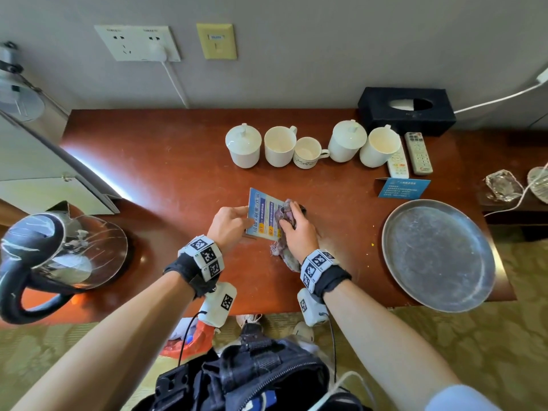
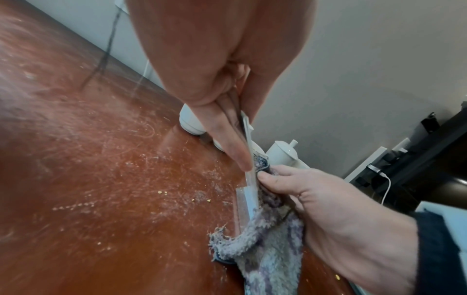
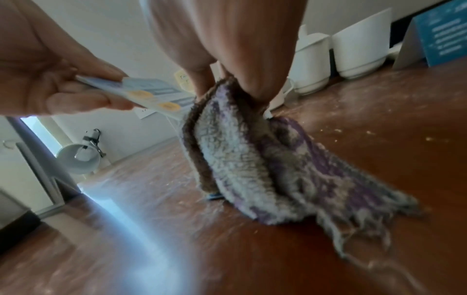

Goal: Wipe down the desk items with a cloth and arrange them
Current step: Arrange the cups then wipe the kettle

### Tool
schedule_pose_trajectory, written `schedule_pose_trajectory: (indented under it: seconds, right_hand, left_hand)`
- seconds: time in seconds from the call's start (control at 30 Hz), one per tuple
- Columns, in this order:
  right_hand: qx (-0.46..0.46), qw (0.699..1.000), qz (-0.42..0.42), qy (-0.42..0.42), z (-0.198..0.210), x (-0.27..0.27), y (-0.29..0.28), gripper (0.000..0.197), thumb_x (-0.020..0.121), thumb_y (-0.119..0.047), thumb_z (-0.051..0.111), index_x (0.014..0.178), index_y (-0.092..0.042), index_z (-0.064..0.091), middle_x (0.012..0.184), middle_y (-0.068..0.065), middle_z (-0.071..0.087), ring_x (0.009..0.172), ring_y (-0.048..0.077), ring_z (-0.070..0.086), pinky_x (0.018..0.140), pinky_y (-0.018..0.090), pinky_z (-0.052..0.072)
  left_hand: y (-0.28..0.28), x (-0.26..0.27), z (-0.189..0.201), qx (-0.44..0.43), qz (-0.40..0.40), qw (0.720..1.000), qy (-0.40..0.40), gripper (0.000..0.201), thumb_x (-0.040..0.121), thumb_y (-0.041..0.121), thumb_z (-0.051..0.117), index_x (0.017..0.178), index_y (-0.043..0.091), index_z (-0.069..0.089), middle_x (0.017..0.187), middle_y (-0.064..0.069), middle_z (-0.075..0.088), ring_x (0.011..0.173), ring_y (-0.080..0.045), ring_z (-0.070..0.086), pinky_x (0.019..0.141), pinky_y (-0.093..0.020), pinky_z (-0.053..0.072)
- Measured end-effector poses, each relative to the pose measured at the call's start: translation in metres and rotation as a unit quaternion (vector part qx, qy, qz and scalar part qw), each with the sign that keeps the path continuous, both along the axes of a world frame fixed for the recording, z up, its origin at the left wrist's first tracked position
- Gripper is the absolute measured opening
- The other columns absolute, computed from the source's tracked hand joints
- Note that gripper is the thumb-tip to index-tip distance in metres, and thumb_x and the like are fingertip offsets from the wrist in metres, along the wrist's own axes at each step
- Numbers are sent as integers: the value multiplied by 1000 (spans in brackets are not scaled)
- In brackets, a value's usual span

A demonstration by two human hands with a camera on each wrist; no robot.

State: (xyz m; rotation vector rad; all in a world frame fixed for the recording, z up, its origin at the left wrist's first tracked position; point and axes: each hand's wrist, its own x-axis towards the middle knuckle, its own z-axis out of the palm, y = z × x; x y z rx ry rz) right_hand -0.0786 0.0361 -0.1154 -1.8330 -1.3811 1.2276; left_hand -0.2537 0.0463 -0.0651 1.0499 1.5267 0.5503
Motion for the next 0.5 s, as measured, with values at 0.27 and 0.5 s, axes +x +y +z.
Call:
schedule_pose_trajectory:
  seconds: [0.27,0.5]
  right_hand:
    - [60,996,52,49,26,-17,-24,53,98,-11,59,147,-23,46,142,-15,46,121,-6,47,94,2,38]
    - [65,991,107,-49,-8,12,-29,53,96,-4,58,146,-13,46,155,-6,38,138,8,41,113,18,31]
  left_hand:
    - [3,3,4,4,-13,1000,-7,38,90,-5,50,120,5,71,100,-13,76,86,-32,75,79,-50,61]
    - [-1,-7,5,-21,24,999,4,31,96,-6,48,123,-2,63,104,-15,74,90,-30,74,79,-54,60]
